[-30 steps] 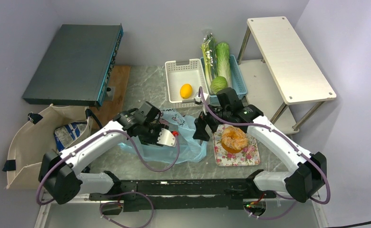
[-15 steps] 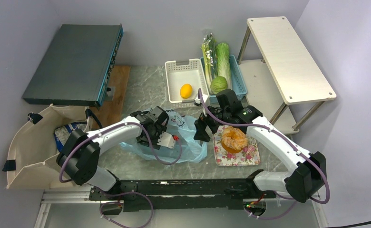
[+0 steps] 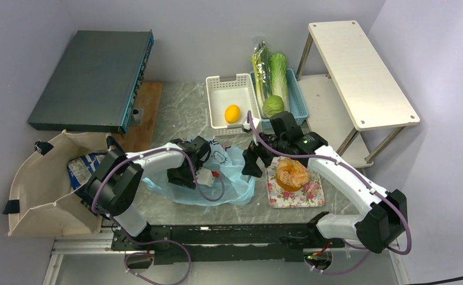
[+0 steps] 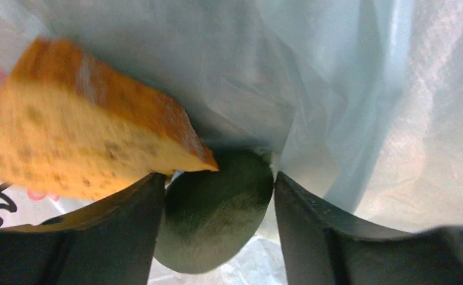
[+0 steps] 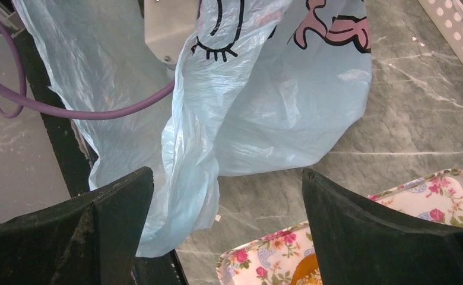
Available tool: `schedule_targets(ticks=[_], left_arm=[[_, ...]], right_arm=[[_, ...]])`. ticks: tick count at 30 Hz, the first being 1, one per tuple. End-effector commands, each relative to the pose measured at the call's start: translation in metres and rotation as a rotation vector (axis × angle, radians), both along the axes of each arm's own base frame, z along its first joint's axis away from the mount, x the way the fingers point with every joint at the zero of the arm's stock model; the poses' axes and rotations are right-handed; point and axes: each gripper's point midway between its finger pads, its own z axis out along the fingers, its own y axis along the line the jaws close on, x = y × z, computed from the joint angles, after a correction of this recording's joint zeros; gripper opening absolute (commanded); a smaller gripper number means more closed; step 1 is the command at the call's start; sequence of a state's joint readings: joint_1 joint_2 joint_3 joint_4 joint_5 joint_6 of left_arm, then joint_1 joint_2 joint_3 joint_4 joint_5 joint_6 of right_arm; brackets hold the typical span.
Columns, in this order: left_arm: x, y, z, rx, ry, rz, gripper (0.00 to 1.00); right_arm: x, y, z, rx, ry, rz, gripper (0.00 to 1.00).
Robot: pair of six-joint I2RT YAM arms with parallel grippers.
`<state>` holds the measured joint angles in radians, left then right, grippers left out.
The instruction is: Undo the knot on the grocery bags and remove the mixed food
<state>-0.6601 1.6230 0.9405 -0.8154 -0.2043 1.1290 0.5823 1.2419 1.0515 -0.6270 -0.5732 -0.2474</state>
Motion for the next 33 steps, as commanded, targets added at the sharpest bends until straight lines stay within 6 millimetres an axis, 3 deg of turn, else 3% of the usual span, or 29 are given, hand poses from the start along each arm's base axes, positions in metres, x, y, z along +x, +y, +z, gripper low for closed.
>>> schedule_targets(ticks=[1,4,9,15,17,20,28,33], left_arm=[[0.006,-0.002,-0.003,-0.011,-0.024,0.039,0.63],[0.009,-0.014,0.008,-0.075,-0.036,0.043,0.43],[0.002,-0.053,0.049,-0.268,-0.029,0.006,0.3],[-0.012,-0.101,0.101,-0.543,-0.017,-0.027,0.29],[-0.012,-0.105,0.102,-0.569,-0.024,-0.018,0.44],[-0.014,-0.084,0.084,-0.43,0.017,0.021,0.52],[-0.005,-0.026,0.05,-0.187,-0.042,0.051,0.54],[0.014,-0.004,0.042,-0.097,-0.093,0.1,0.57]], right_arm=[[0.007,0.003,0.011,0.013,-0.057,0.009,0.96],[0.006,0.002,0.011,0.012,-0.06,0.01,0.95],[0.008,0.004,0.013,0.017,-0.062,0.011,0.96],[0.011,0.006,0.013,0.02,-0.062,0.01,0.96],[0.012,0.006,0.013,0.019,-0.061,0.01,0.96],[0.011,0.006,0.014,0.017,-0.064,0.011,0.96],[0.009,0.004,0.013,0.011,-0.064,0.008,0.96],[0.009,0.003,0.012,0.01,-0.059,0.008,0.96]])
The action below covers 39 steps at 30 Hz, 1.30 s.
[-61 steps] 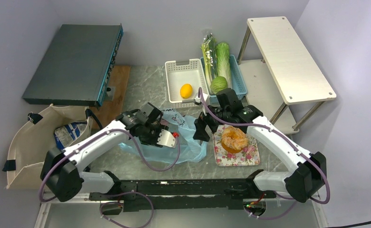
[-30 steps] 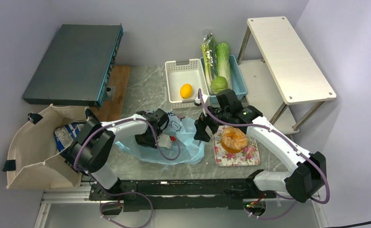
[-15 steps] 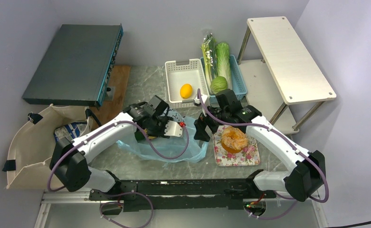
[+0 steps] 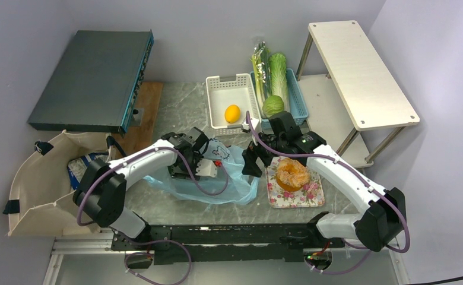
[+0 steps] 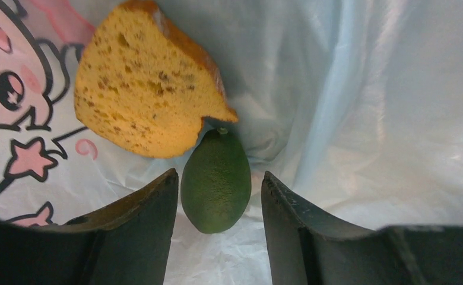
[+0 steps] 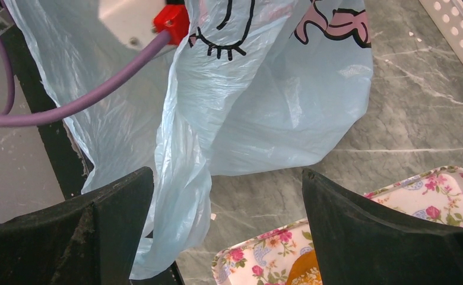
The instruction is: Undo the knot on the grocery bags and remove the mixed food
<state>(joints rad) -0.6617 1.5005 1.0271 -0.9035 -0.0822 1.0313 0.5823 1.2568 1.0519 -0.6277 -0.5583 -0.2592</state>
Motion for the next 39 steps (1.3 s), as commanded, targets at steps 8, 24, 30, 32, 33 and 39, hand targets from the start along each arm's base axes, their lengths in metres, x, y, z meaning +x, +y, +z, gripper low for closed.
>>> schedule_targets(ticks=[8,24,30,32,33,39], left_arm=[[0.026,0.052,-0.034,0.231,-0.044,0.032,0.79],[0.025,-0.027,0.011,-0.236,-0.036,0.036,0.26],[0.015,-0.058,0.045,-0.444,-0.055,0.001,0.29],[0.008,-0.068,0.052,-0.519,-0.039,-0.018,0.31],[0.004,-0.073,0.058,-0.559,-0.035,-0.026,0.31],[-0.025,-0.111,0.109,-0.855,0.015,-0.117,0.27]], right_arm=[[0.005,0.003,0.018,0.022,-0.056,0.009,0.96],[0.007,0.004,0.018,0.024,-0.059,0.01,0.96],[0.01,0.007,0.019,0.031,-0.06,0.011,0.95],[0.01,0.007,0.02,0.032,-0.061,0.01,0.95],[0.01,0.007,0.02,0.032,-0.06,0.01,0.95],[0.011,0.008,0.027,0.042,-0.075,0.008,0.95]])
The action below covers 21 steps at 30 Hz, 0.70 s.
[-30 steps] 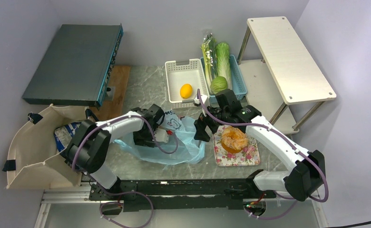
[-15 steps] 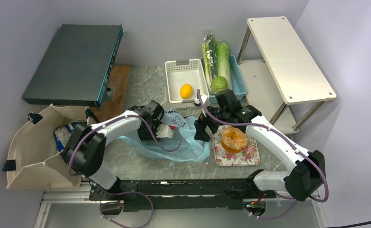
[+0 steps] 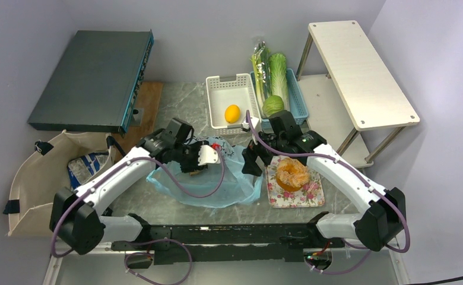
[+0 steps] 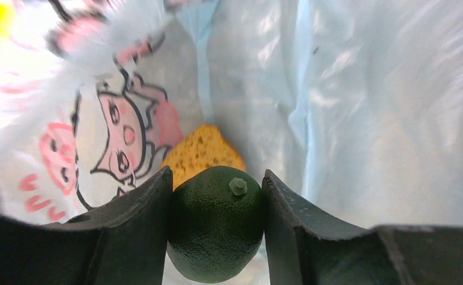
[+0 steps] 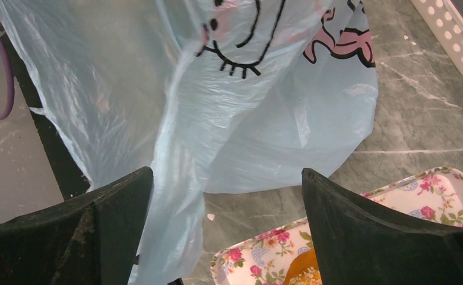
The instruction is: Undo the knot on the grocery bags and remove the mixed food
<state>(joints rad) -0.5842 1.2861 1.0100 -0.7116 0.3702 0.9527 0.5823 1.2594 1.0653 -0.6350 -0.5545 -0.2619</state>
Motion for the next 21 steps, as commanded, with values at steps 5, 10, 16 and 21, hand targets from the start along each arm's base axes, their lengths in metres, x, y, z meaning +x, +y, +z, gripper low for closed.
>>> schedule_targets(ticks=[5,10,16,21], left_arm=[[-0.045,-0.058,0.096,-0.439,0.073,-0.156,0.24],[-0.058,-0.075,0.173,-0.577,0.107,-0.199,0.25],[0.023,-0.093,0.242,-0.644,-0.066,-0.005,0.25],[0.13,-0.102,0.221,-0.542,-0.15,0.21,0.24]], right_arm=[[0.013,0.01,0.042,0.076,-0.103,0.002,0.95],[0.026,0.006,0.069,0.151,-0.134,-0.07,0.95],[0.061,-0.016,0.101,0.247,-0.143,-0.228,0.96],[0.084,-0.041,0.096,0.241,-0.116,-0.341,0.97]])
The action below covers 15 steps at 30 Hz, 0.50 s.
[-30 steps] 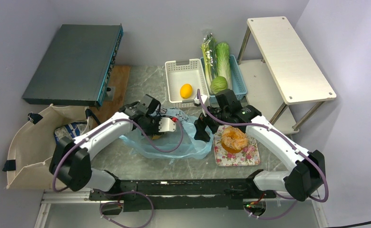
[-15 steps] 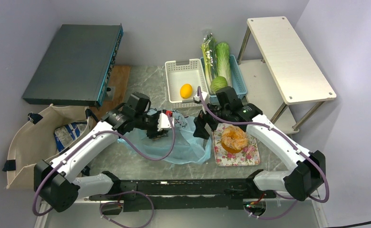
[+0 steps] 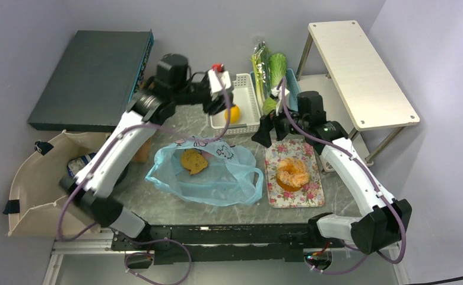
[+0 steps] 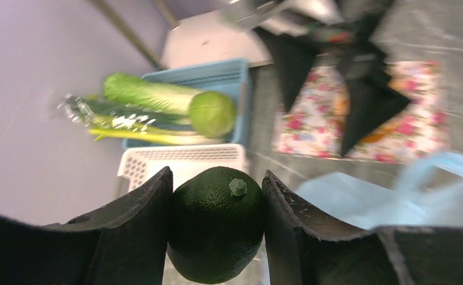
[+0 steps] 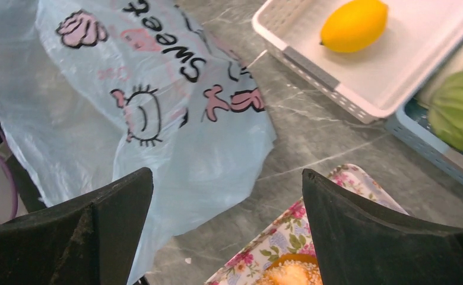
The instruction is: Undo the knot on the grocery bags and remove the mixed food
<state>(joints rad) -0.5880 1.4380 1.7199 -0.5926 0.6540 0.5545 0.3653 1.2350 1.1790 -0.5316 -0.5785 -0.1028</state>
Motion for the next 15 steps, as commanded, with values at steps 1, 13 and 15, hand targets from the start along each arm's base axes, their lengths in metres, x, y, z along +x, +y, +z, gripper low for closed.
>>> schedule_targets(ticks=[1,13,15], left_arm=[[0.105,0.0,-0.046,0.069,0.066,0.262,0.25],[0.261,-0.02,-0.13,-0.023,0.103,0.407,0.33],[0.274,-0.021,-0.156,-0.015,0.14,0.412,0.34]], right_arm=[[0.015,-0.011,0.024,0.059,-0.031,-0.068,0.97],[0.013,-0.025,0.014,0.029,-0.025,-0.119,0.96],[0.012,-0.026,0.013,0.028,-0.025,-0.121,0.96]])
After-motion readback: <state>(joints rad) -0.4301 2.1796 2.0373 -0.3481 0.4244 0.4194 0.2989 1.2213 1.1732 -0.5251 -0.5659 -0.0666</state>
